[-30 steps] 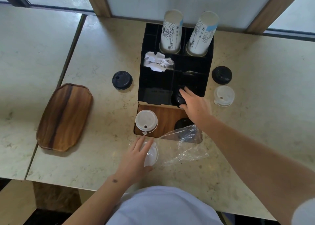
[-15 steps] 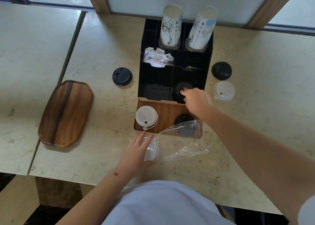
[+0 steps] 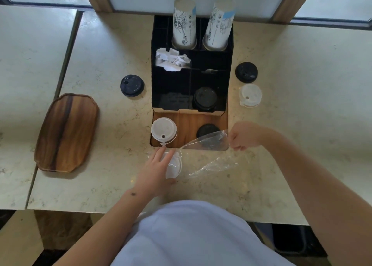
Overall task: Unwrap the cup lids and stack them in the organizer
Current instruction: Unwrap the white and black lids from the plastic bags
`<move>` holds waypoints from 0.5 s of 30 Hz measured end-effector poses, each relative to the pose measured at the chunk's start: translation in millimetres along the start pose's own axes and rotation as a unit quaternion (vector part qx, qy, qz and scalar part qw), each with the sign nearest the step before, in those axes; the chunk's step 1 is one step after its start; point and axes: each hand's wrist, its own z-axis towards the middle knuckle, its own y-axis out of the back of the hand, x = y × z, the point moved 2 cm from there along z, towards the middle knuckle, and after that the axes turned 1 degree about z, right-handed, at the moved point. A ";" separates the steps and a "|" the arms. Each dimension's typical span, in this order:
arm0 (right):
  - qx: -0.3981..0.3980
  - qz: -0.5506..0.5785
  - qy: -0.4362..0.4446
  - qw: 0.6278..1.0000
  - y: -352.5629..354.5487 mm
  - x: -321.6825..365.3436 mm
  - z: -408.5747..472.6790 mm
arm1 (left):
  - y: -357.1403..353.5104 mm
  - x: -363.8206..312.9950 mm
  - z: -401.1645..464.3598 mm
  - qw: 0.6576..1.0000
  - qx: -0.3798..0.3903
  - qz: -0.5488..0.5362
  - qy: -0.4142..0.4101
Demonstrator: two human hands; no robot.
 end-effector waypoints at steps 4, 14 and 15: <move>-0.032 0.210 0.037 0.977 -40.1 -22.1 8.4 | 0.8 2.5 -0.2 1.000 0.009 -0.023 -0.006; 0.216 0.528 0.073 0.818 -97.9 -5.5 20.6 | -1.2 -1.3 -3.4 0.999 0.012 -0.025 -0.031; 0.216 0.531 0.069 0.817 -100.6 -2.4 21.9 | -1.8 -2.2 -3.9 0.999 0.008 -0.026 -0.034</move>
